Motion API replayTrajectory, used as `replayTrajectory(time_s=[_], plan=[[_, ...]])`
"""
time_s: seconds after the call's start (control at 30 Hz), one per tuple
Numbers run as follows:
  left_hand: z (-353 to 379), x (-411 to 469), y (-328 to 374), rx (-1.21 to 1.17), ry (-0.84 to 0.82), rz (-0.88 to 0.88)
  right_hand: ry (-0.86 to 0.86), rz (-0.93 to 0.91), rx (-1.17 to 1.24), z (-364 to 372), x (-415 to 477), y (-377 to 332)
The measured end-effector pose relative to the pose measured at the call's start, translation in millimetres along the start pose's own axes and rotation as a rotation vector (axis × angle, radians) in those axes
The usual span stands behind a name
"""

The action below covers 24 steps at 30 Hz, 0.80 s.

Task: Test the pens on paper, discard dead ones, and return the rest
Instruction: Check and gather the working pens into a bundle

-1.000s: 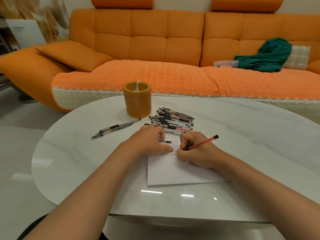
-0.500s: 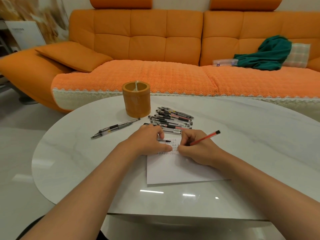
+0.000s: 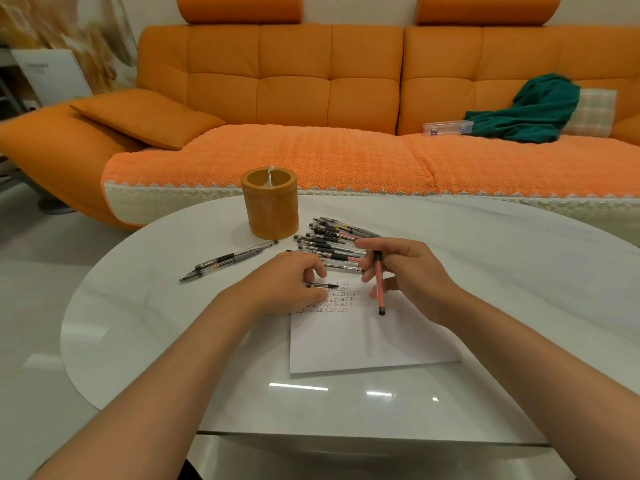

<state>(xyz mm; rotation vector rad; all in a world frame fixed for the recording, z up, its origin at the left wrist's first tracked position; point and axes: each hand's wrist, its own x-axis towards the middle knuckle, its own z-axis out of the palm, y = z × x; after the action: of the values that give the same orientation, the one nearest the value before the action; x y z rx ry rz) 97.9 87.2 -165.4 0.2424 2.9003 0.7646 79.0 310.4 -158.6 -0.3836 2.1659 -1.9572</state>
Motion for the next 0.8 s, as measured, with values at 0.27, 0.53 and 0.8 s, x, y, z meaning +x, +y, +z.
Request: replayTrajectory(time_s=[0.27, 0.53, 0.8], plan=[[-1.7, -5.3, -0.8, -0.012, 0.116, 0.029, -0.049, -0.021, -0.192, -1.6, 3.6, -10.8], [-4.3, -5.2, 2.4, 0.018, 0.202, 0.053, 0.031, -0.2, -0.971, 9.1, 2.1, -2.1], [-4.8, -6.8, 5.5, 0.02, 0.194, 0.061, -0.007, -0.277, -1.052, 11.6, 3.1, 1.7]])
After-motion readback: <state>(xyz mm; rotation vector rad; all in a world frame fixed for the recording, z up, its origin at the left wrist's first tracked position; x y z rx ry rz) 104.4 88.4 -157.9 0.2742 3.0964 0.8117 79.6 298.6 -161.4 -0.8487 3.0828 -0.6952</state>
